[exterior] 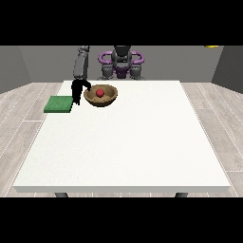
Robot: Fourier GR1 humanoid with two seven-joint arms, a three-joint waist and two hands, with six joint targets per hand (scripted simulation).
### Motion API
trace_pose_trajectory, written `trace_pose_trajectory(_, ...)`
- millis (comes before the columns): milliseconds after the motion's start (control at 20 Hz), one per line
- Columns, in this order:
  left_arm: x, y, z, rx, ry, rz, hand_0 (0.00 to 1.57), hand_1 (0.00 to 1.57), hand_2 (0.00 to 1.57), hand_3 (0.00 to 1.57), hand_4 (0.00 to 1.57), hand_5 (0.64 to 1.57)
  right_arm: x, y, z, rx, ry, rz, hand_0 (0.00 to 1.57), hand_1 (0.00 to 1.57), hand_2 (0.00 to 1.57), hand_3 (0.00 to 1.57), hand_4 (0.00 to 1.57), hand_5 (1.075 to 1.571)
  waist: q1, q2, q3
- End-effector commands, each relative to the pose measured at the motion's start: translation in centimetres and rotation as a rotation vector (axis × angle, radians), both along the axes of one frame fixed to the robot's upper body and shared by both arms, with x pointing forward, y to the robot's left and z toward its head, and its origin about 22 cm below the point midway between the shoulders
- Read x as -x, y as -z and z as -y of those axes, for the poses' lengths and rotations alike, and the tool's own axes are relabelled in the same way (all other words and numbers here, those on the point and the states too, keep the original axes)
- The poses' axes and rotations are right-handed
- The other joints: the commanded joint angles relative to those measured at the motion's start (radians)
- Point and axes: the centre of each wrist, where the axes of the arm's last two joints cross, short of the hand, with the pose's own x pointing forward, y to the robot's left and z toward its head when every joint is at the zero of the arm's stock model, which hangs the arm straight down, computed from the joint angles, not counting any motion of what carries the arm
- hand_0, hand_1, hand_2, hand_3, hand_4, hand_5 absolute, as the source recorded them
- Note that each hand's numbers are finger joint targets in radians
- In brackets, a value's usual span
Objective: Pick the cup and pour the ball into the bowl, then pick the bowl and place it on the pad
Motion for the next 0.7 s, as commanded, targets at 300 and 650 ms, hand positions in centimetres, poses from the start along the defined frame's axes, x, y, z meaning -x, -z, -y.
trace_pose_trajectory(300,1.9,-3.0,-3.4,0.004,0.008,0.097,0.0,0.0,0.0,0.0,1.01,1.542,-2.0,-0.3,-0.1,0.0,0.016,0.105,0.0,0.0,0.0,0.0,0.45,1.544,0.009,0.116,0.0001)
trace_pose_trajectory(650,2.1,-1.6,-2.9,0.006,0.012,0.068,0.0,0.0,0.0,0.0,1.02,1.537,-3.6,-0.8,-3.8,0.007,0.012,0.056,0.0,0.0,0.0,0.0,0.46,1.55,0.026,0.076,-0.0002)
